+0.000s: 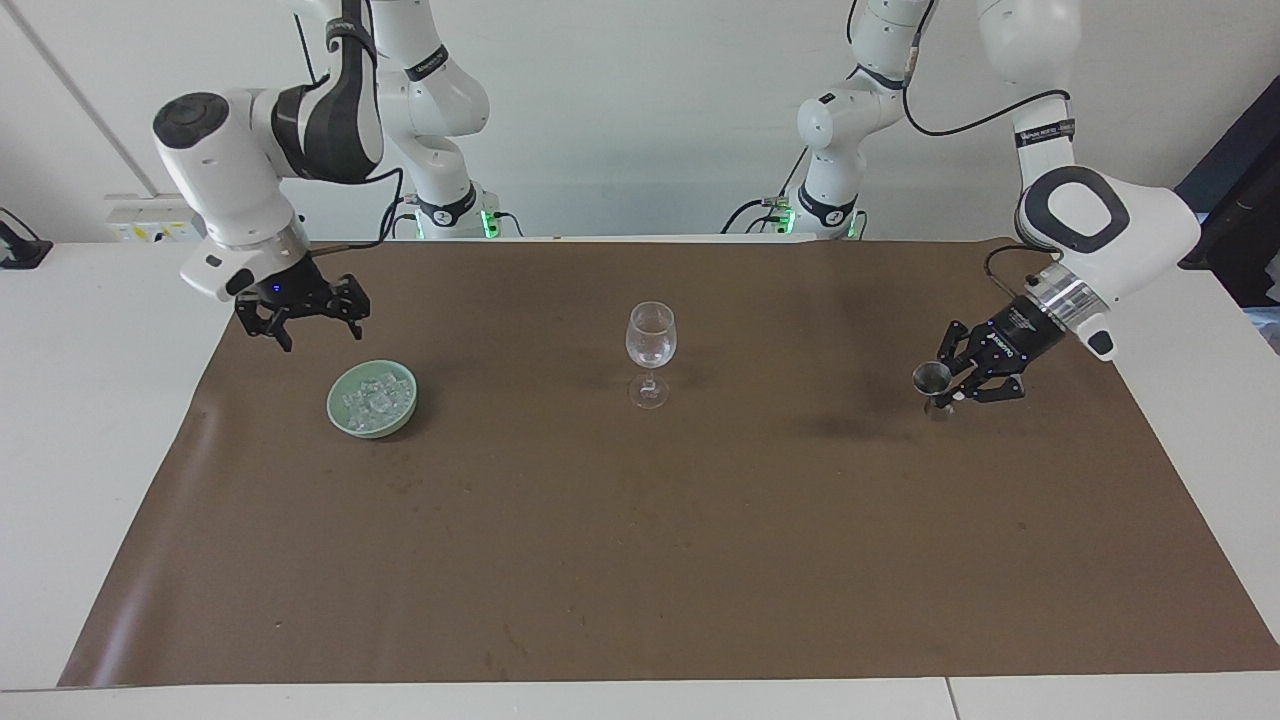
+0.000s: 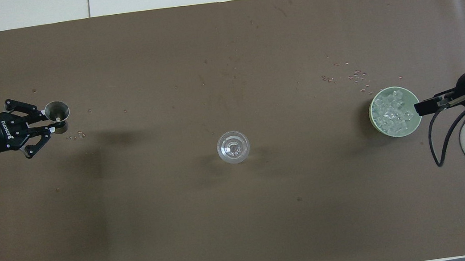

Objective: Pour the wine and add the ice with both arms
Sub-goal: 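Lower the cup with the left gripper while the right gripper grasps ice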

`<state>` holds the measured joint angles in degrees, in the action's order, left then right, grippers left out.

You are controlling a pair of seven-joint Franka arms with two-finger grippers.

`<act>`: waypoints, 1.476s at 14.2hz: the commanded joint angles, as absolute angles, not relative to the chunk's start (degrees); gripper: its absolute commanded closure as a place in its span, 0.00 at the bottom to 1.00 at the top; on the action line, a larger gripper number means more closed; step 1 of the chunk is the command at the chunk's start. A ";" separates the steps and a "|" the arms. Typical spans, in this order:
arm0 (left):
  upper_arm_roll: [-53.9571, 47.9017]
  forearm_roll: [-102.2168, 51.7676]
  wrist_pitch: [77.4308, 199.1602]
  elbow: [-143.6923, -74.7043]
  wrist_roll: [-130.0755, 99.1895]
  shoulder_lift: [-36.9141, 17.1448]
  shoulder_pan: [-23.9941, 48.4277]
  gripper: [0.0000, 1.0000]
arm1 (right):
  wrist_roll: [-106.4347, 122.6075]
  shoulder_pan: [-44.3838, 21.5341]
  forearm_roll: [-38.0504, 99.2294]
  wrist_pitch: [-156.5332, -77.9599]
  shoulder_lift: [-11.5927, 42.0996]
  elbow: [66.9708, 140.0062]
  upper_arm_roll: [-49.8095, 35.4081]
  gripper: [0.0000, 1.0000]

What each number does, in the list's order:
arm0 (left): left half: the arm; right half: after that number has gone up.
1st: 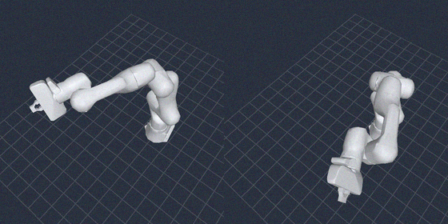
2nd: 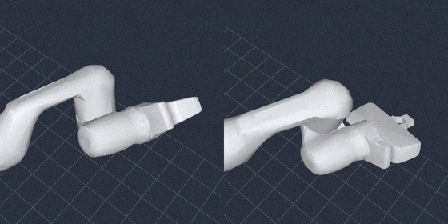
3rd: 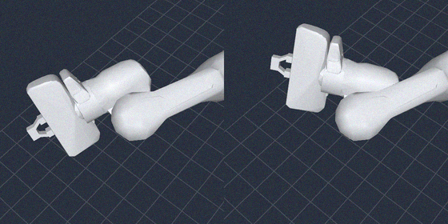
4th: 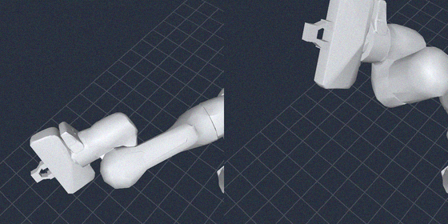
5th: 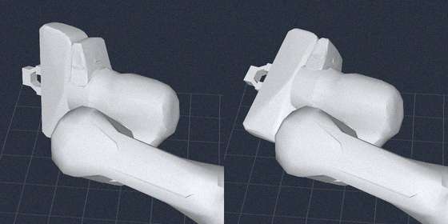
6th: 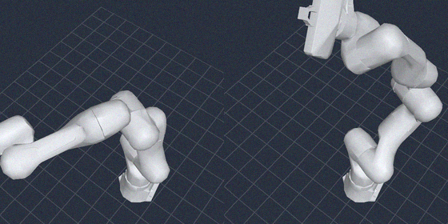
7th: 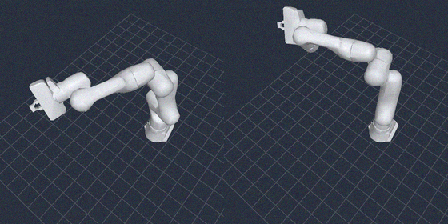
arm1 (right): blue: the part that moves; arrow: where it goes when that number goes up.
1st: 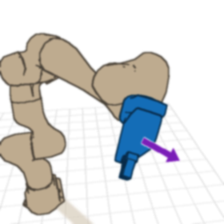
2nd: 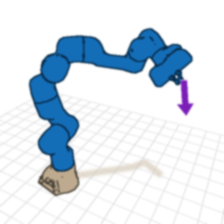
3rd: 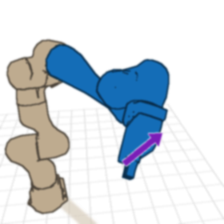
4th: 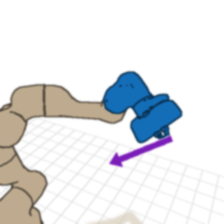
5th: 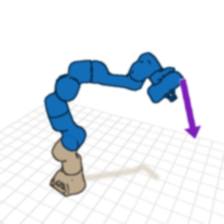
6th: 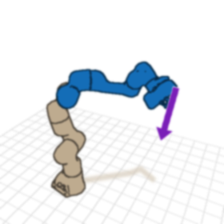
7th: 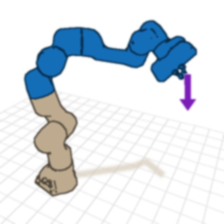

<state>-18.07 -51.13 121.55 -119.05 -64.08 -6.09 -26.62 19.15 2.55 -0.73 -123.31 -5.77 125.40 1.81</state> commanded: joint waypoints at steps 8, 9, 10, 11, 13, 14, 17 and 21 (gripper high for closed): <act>-18.90 -60.80 116.37 -113.91 -57.58 -18.71 -34.71 1.00 | 32.61 1.41 0.35 -134.82 -1.58 132.80 1.67 0.25; -18.90 -62.73 116.45 -114.08 -56.79 -19.94 -35.06 1.00 | 32.61 1.15 0.35 -135.43 -1.41 132.89 1.67 0.27; -18.90 -64.49 116.63 -114.26 -55.91 -20.47 -35.24 1.00 | 32.69 1.14 0.44 -136.74 -0.45 132.89 1.67 0.27; -18.81 -65.99 116.37 -114.61 -54.33 -20.65 -35.59 1.00 | 32.61 0.97 0.44 -137.71 0.00 132.98 1.67 0.29; -18.90 -66.88 116.54 -116.53 -51.96 -21.01 -37.26 1.00 | 32.69 0.97 1.14 -139.30 2.19 133.07 1.67 0.31; -18.90 -68.97 117.15 -118.54 -50.38 -20.66 -37.44 1.00 | 32.78 1.14 1.58 -140.70 3.15 132.98 1.67 0.31; -18.90 -72.59 118.12 -121.63 -48.43 -19.43 -38.32 1.00 | 33.05 1.05 1.58 -141.42 4.31 132.89 1.67 0.34; -18.90 -76.90 118.13 -124.18 -47.12 -18.28 -40.25 1.00 | 33.13 0.97 1.58 -140.80 4.31 132.63 1.67 0.35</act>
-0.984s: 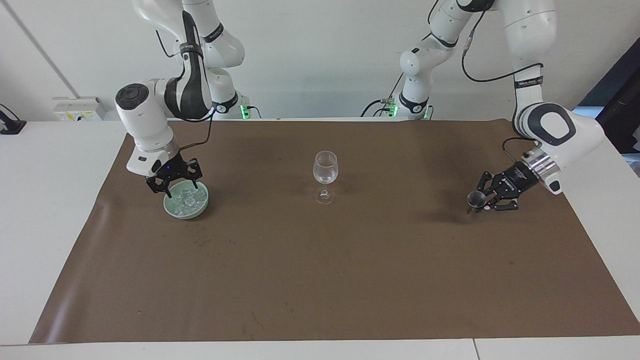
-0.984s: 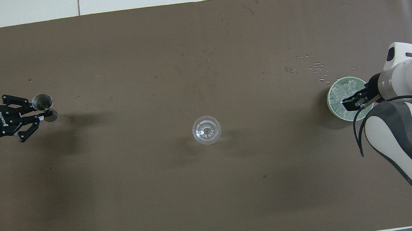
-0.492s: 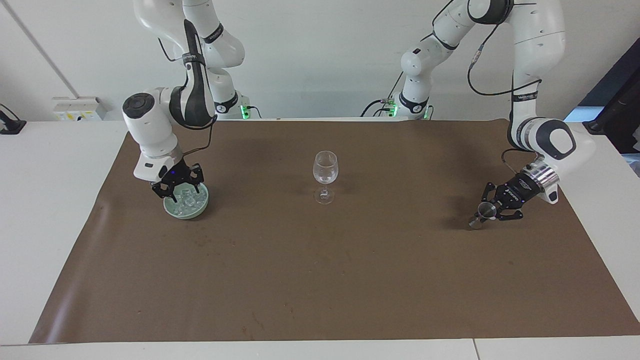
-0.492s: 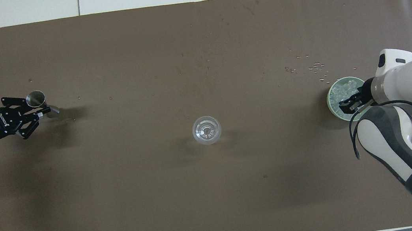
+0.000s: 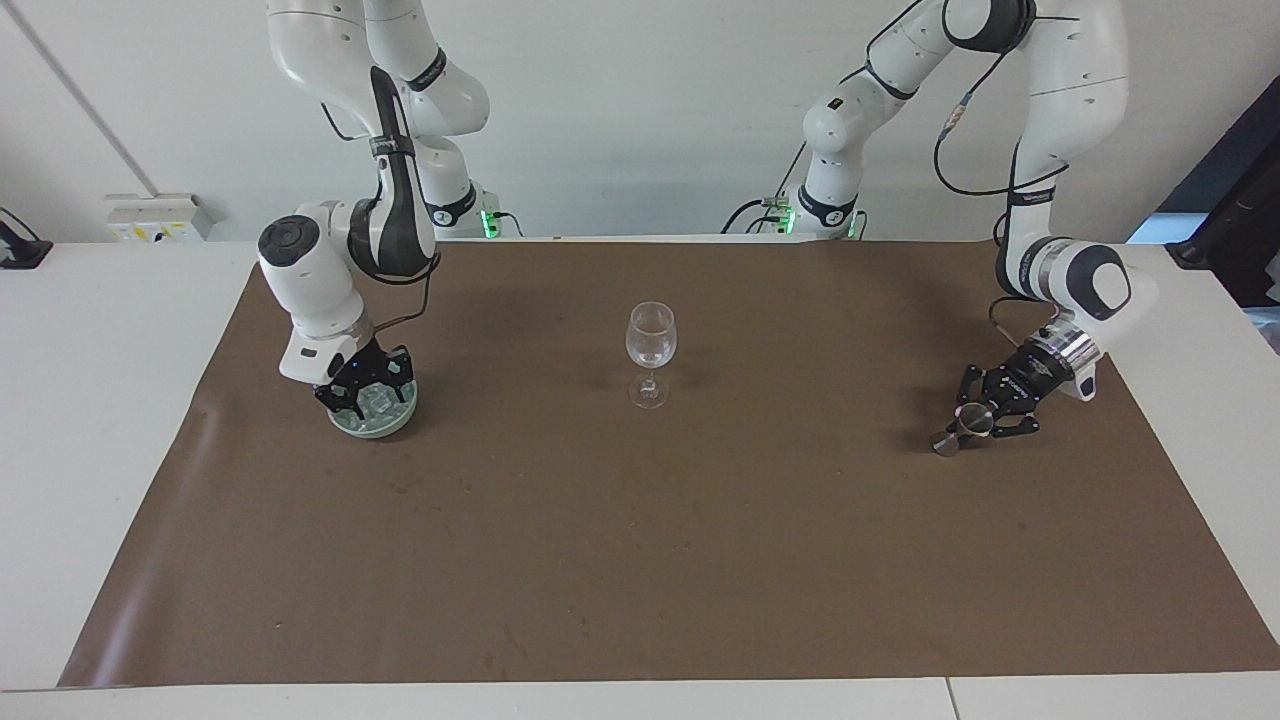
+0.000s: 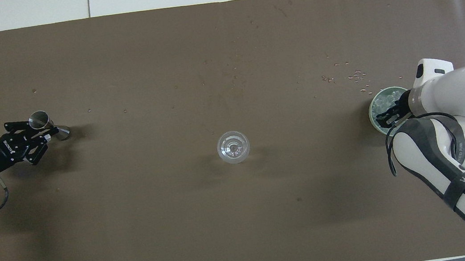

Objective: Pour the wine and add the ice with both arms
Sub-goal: 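Lower the cup with the left gripper while the right gripper grasps ice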

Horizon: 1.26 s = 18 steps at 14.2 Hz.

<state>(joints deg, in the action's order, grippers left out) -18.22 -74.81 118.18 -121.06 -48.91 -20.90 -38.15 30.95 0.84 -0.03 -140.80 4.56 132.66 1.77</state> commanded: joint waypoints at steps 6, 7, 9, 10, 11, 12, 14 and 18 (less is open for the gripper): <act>-18.90 -77.17 115.93 -126.47 -44.56 -16.88 -42.89 0.00 | 33.31 0.88 1.58 -137.46 4.04 131.31 1.50 0.38; -18.81 -77.17 114.71 -126.47 -43.43 -16.53 -42.89 0.00 | 33.92 0.88 1.58 -137.63 4.04 131.31 1.58 0.40; -18.55 -76.65 114.43 -126.21 -41.76 -16.35 -42.89 0.00 | 34.54 0.97 1.58 -137.73 4.04 131.31 1.58 0.44; -18.37 -76.47 114.35 -126.12 -39.83 -16.26 -42.98 0.00 | 34.54 0.97 1.58 -137.72 4.04 131.31 1.58 0.47; -18.20 -75.33 114.35 -126.12 -39.21 -16.09 -43.07 0.00 | 34.63 0.97 1.58 -137.72 4.04 131.31 1.58 0.50; -17.93 -71.06 114.78 -125.69 -39.11 -16.08 -42.98 0.00 | 35.15 0.97 1.58 -137.81 4.04 131.31 1.58 0.53; -17.93 -61.75 115.13 -124.02 -38.94 -15.82 -42.98 0.00 | 35.51 0.97 1.58 -138.34 4.04 131.48 1.58 0.63; -18.02 -45.48 116.89 -120.42 -39.11 -14.68 -41.14 0.00 | 36.74 0.97 1.58 -138.34 4.04 131.75 1.58 0.82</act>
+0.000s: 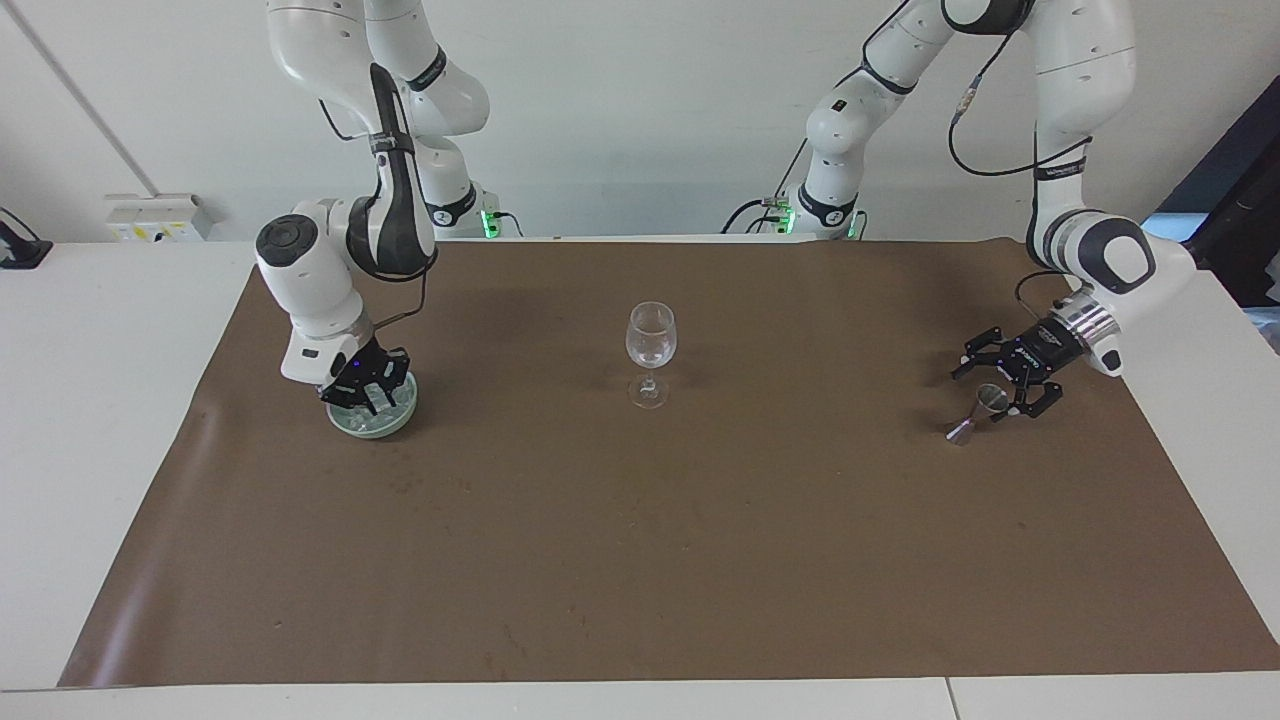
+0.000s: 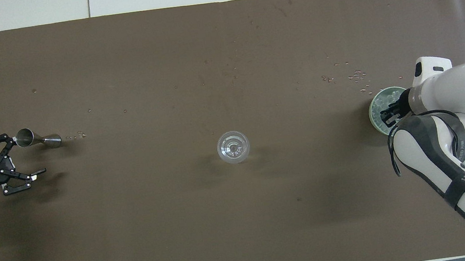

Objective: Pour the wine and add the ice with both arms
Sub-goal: 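Lower the cup with the left gripper while the right gripper grasps ice, then open the left gripper and withdraw while the right gripper lifts ice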

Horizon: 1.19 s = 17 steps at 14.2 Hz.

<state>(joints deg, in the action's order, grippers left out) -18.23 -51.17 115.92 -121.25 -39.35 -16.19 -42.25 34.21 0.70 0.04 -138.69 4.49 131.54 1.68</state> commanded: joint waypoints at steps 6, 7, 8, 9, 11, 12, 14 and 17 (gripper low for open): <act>-18.10 -22.26 115.93 -108.66 -39.90 -11.69 -36.57 0.00 | 35.78 0.97 1.58 -136.24 3.96 129.21 1.58 1.00; -18.11 -19.71 114.97 -106.72 -40.25 -10.82 -35.26 0.00 | 35.34 0.88 1.58 -132.49 3.61 126.50 1.50 1.00; -18.11 -15.25 113.83 -104.87 -40.08 -9.94 -33.50 0.00 | 33.77 0.79 1.58 -128.36 3.26 123.60 1.32 1.00; -18.45 -11.38 111.90 -103.20 -39.99 -9.15 -32.01 0.00 | 31.49 0.44 1.58 -124.32 2.38 120.96 0.88 1.00; -18.54 -9.93 110.30 -102.22 -39.55 -6.34 -28.58 0.00 | 22.90 -1.92 1.58 -118.50 2.29 114.99 -0.78 1.00; -18.54 -9.84 110.22 -102.56 -38.59 -4.50 -27.17 0.01 | 17.11 -3.85 1.58 -116.48 2.89 112.00 -1.23 1.00; -18.37 -9.06 108.64 -102.74 -34.74 -2.12 -23.92 0.02 | 3.76 -9.99 1.58 -112.95 5.44 104.62 -1.23 1.00; -17.84 -5.37 107.05 -102.66 -29.29 -0.71 -17.86 0.01 | -11.03 -16.94 1.76 -109.52 7.46 96.71 -1.23 1.00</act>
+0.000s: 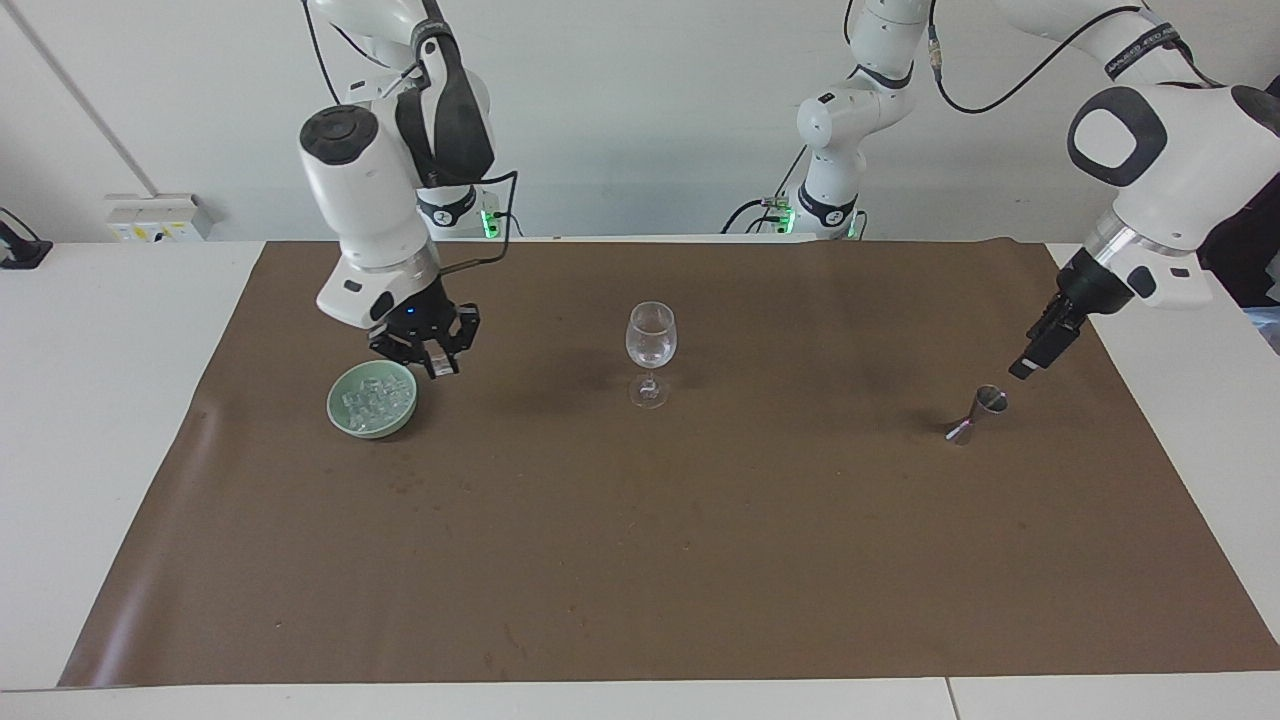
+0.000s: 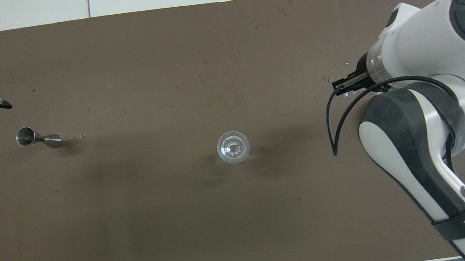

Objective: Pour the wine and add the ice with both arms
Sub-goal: 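Open the left gripper and withdraw while the right gripper lifts ice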

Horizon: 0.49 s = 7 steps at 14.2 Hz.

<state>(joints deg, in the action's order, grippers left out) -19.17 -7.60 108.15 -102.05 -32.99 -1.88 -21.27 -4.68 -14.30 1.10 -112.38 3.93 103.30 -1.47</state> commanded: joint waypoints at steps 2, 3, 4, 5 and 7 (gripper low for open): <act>-14.96 -3.88 104.87 -102.48 -22.45 0.26 -13.65 0.00 | -21.57 -22.38 1.67 -107.85 9.31 91.69 -1.23 1.00; -11.55 -3.61 103.20 -102.31 -17.80 1.13 -10.14 0.00 | -25.88 -25.11 1.67 -108.54 9.40 91.32 -1.23 1.00; -8.21 -3.60 102.31 -102.22 -14.88 1.49 -6.80 0.00 | -29.06 -26.96 1.67 -108.81 9.49 91.41 -1.23 1.00; -5.04 -3.60 100.74 -101.78 -12.77 2.02 -3.55 0.00 | -30.74 -28.29 1.58 -109.16 9.75 91.84 -1.23 1.00; -3.43 -3.25 95.92 -97.85 -10.12 1.50 -1.41 0.00 | -34.34 -30.49 1.67 -111.35 9.49 93.16 -1.23 1.00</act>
<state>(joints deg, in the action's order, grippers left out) -6.08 -4.83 100.76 -101.14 -13.09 1.25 -4.47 -31.56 -29.63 1.11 -110.23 8.85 93.41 -1.55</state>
